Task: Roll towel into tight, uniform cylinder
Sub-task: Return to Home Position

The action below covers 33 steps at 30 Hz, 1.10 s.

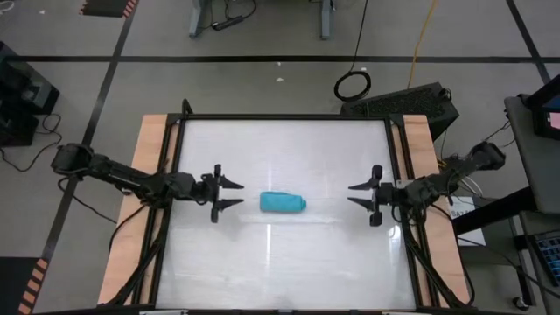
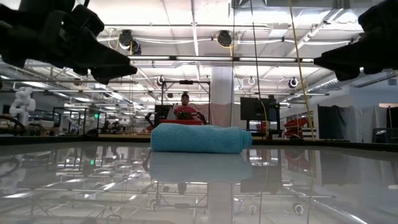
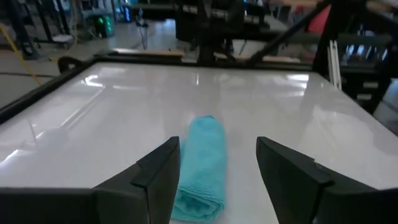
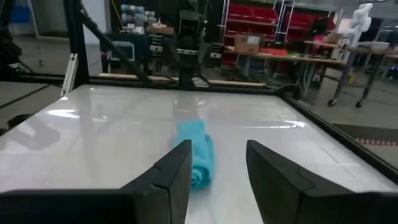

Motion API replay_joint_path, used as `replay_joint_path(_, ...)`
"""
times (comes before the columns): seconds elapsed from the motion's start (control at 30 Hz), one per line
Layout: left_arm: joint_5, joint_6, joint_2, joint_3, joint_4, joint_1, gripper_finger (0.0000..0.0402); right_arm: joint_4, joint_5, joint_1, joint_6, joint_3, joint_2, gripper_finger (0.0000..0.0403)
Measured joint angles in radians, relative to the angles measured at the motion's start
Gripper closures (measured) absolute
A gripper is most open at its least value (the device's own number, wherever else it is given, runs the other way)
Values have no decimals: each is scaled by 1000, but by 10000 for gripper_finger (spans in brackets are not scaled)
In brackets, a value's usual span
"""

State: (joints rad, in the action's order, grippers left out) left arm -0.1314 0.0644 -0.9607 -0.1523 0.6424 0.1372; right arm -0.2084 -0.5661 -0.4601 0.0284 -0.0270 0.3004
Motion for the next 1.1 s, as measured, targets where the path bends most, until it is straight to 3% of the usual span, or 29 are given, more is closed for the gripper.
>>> replay_joint_path(0.2, 8, 49, 0, 144, 237, -50, 185, 135, 70, 75, -28, 13, -110, 262)
replay_joint_path(0.47, 19, 46, -5, 146, 232, -66, 185, 134, 108, 177, 7, 13, -159, 262)
replay_joint_path(0.73, 42, 8, -5, 146, 200, -122, 185, 137, 128, 284, -62, 13, -157, 262)
replay_joint_path(0.93, 50, 7, -5, 146, 55, -167, 185, 138, 113, 351, -114, 12, -100, 262)
replay_joint_path(1.1, 81, -14, 18, 147, 66, -178, 185, 138, 92, 396, -200, 12, -54, 262)
